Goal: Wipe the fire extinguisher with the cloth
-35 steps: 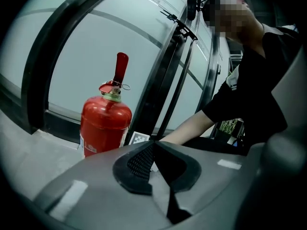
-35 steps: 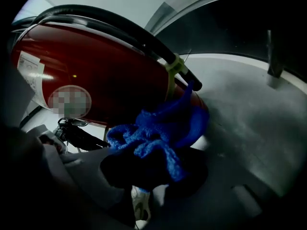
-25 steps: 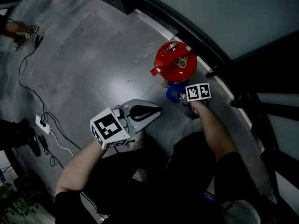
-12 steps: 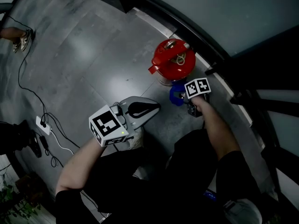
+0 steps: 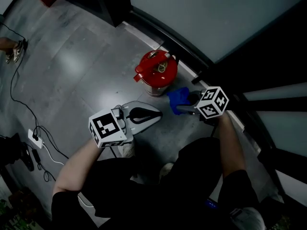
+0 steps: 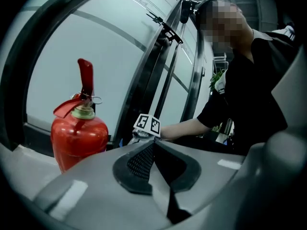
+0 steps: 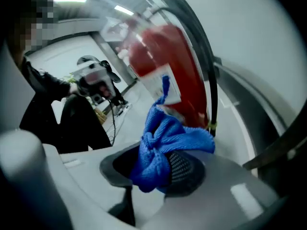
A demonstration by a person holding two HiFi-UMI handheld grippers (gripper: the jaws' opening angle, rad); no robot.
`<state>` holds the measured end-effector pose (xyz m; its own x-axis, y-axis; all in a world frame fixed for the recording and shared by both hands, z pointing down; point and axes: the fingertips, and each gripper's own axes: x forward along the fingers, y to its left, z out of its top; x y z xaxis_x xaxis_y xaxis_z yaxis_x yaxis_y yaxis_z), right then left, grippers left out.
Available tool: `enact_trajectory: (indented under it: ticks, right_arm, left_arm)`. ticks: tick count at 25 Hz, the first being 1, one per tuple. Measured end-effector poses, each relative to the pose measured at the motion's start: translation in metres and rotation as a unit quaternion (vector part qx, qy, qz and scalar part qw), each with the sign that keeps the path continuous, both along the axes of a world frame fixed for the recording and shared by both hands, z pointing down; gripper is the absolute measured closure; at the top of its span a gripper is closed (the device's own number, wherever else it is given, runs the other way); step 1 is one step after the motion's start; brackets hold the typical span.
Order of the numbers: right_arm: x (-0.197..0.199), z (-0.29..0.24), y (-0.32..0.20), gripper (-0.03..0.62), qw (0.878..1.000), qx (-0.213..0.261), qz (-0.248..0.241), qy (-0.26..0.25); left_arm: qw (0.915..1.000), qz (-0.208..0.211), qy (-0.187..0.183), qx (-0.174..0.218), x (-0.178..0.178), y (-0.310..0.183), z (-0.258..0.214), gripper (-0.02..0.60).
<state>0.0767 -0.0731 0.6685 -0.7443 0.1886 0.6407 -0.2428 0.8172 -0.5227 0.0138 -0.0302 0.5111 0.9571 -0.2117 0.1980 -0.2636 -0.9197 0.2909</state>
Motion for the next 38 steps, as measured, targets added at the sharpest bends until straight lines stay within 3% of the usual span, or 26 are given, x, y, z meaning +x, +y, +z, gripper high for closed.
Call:
enact_trajectory:
  ticks: [4,7,10,12,15,17,20,22,25,27,29,33,35,38]
  right_arm:
    - [0.006,-0.093,-0.011,0.457,0.991,0.074,0.004,-0.110]
    - [-0.012,-0.171,-0.007,0.459,0.970,0.128,-0.004,-0.208]
    - [-0.043,-0.213,0.006,0.457,0.954,0.145,-0.025,-0.262]
    - [-0.066,-0.215,0.007,0.459,0.956,0.109,0.000,-0.273]
    - [-0.094,-0.192,-0.004,0.459,0.958,0.020,0.097,-0.270]
    - [-0.105,-0.171,-0.011,0.459,0.952,-0.033,0.160,-0.257]
    - [-0.115,-0.148,-0.015,0.459,0.935,-0.100,0.228,-0.254]
    - [-0.116,-0.131,-0.021,0.459,0.915,-0.144,0.278,-0.254]
    - [-0.113,-0.116,-0.032,0.459,0.861,-0.235,0.351,-0.283]
    - [-0.111,-0.109,-0.034,0.459,0.833,-0.272,0.374,-0.302]
    - [-0.113,-0.099,-0.035,0.459,0.826,-0.278,0.384,-0.305]
    - [-0.119,-0.075,-0.035,0.459,0.837,-0.257,0.397,-0.275]
    - [-0.124,-0.068,-0.037,0.459,0.839,-0.240,0.396,-0.285]
    - [-0.129,-0.053,-0.038,0.459,0.829,-0.231,0.406,-0.307]
  left_arm:
    - [0.9999,0.017,-0.001,0.000,-0.001,0.007,-0.009,0.575]
    - [0.9998,0.009,0.017,-0.002,-0.003,0.007,-0.029,0.575]
    - [0.9998,0.010,0.010,0.011,-0.004,0.014,-0.035,0.575]
    - [0.9998,0.013,0.000,0.013,-0.007,0.022,-0.032,0.574]
    - [0.9999,0.013,-0.008,0.002,-0.015,0.032,-0.028,0.574]
    - [0.9999,0.013,-0.007,-0.004,-0.019,0.035,-0.027,0.574]
    - [0.9997,0.020,-0.010,-0.008,-0.020,0.039,-0.023,0.575]
    - [0.9995,0.025,-0.013,-0.015,-0.021,0.038,-0.018,0.574]
    - [0.9994,0.018,-0.002,-0.029,-0.023,0.034,-0.014,0.575]
    - [0.9992,0.015,0.008,-0.037,-0.023,0.033,-0.013,0.575]
    - [0.9988,0.018,0.016,-0.043,-0.022,0.034,-0.015,0.575]
    - [0.9975,0.033,0.034,-0.053,-0.022,0.036,-0.020,0.574]
    - [0.9967,0.044,0.037,-0.057,-0.020,0.037,-0.017,0.575]
    - [0.9957,0.058,0.037,-0.062,-0.017,0.039,-0.014,0.575]
